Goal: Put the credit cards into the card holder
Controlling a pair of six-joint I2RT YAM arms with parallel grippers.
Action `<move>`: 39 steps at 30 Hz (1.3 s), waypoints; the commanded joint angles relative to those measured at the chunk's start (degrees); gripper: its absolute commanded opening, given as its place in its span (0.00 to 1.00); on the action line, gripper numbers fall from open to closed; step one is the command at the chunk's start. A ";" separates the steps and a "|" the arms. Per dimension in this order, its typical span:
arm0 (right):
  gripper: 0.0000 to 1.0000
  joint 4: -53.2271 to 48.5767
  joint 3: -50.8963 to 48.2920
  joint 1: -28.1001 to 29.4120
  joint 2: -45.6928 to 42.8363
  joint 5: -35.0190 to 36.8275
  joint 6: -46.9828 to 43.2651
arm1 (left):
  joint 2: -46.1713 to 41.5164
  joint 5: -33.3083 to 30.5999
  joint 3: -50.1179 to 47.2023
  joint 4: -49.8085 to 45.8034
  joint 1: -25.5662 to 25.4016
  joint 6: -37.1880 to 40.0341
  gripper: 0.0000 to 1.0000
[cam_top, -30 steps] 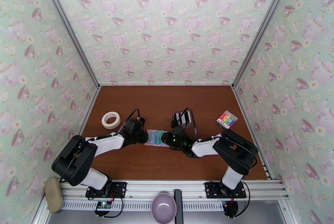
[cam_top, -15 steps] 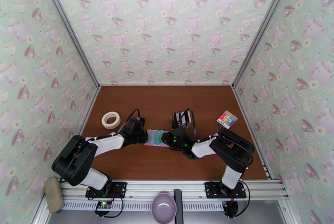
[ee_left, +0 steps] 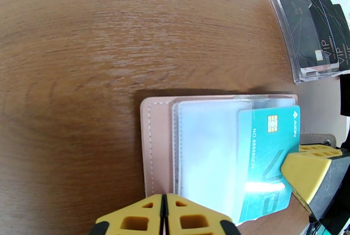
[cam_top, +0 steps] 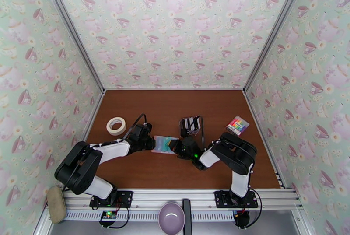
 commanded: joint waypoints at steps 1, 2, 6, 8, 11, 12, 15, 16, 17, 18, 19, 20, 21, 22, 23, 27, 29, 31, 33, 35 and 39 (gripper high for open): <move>0.01 -0.81 -0.72 0.09 0.79 -0.86 0.82 | 1.92 0.31 0.05 -2.13 0.22 -0.29 0.10; 0.02 -1.13 -0.67 0.22 0.63 -0.74 0.69 | 1.92 0.28 0.02 -2.15 0.27 -0.28 0.10; 0.03 -3.40 0.36 0.82 0.52 -0.34 0.37 | 1.84 0.33 0.00 -2.11 0.32 -0.28 0.10; 0.04 -3.64 0.65 0.88 0.95 -0.41 0.53 | 1.92 0.41 0.00 -2.16 0.34 -0.34 0.10; 0.04 -4.29 1.28 1.04 1.39 -0.49 0.51 | 1.77 0.39 -0.14 -2.14 0.45 -0.37 0.10; 0.04 -5.04 1.61 1.16 1.40 -0.58 0.32 | 1.74 0.40 -0.10 -2.16 0.44 -0.35 0.10; 0.04 -7.67 2.42 1.35 0.79 -0.58 -0.25 | 1.77 0.45 -0.18 -2.07 0.44 -0.37 0.10; 0.05 -8.66 2.66 1.42 0.46 -0.43 -0.58 | 1.84 0.47 -0.11 -2.07 0.42 -0.34 0.10; 0.05 -10.21 3.04 1.53 -0.06 -0.41 -0.85 | 1.77 0.44 -0.19 -2.11 0.52 -0.34 0.10; 0.06 -12.06 3.41 1.49 -0.69 -0.30 -1.39 | 1.75 0.50 -0.15 -2.11 0.53 -0.38 0.10; 0.07 -13.53 3.70 1.49 -1.26 -0.16 -1.83 | 1.68 0.42 -0.11 -2.12 0.53 -0.36 0.10; 0.12 -15.21 3.94 1.52 -2.01 -0.02 -2.27 | 1.61 0.41 -0.11 -2.08 0.55 -0.38 0.10; 0.17 -17.00 4.15 1.53 -2.87 0.27 -2.77 | 1.66 0.49 -0.09 -2.14 0.53 -0.38 0.10; 0.22 -18.76 4.38 1.51 -3.61 0.53 -3.25 | 1.66 0.47 -0.15 -2.12 0.48 -0.34 0.10; 0.26 -20.71 4.75 1.53 -4.59 0.87 -3.88 | 1.66 0.43 -0.16 -2.11 0.57 -0.35 0.10; 0.39 -28.17 6.62 1.50 -7.84 1.71 -6.37 | 1.75 0.58 -0.15 -2.07 0.59 -0.38 0.10; 0.40 -32.01 7.92 1.54 -9.00 2.10 -7.61 | 1.66 0.57 -0.12 -2.16 0.56 -0.36 0.10; 0.41 -36.31 9.75 1.48 -9.87 2.69 -9.21 | 1.44 0.49 -0.15 -2.18 0.65 -0.29 0.10; 0.41 -41.03 11.65 1.47 -10.57 3.43 -10.86 | 0.72 0.40 -0.32 -2.15 0.69 -0.29 0.10; 0.41 -44.68 13.69 1.50 -10.73 3.79 -12.27 | -0.58 0.16 -0.78 -1.98 0.70 -0.31 0.10; 0.41 -50.18 16.98 1.47 -10.25 4.15 -14.27 | -3.83 -1.10 -1.78 -1.76 0.74 -0.16 0.13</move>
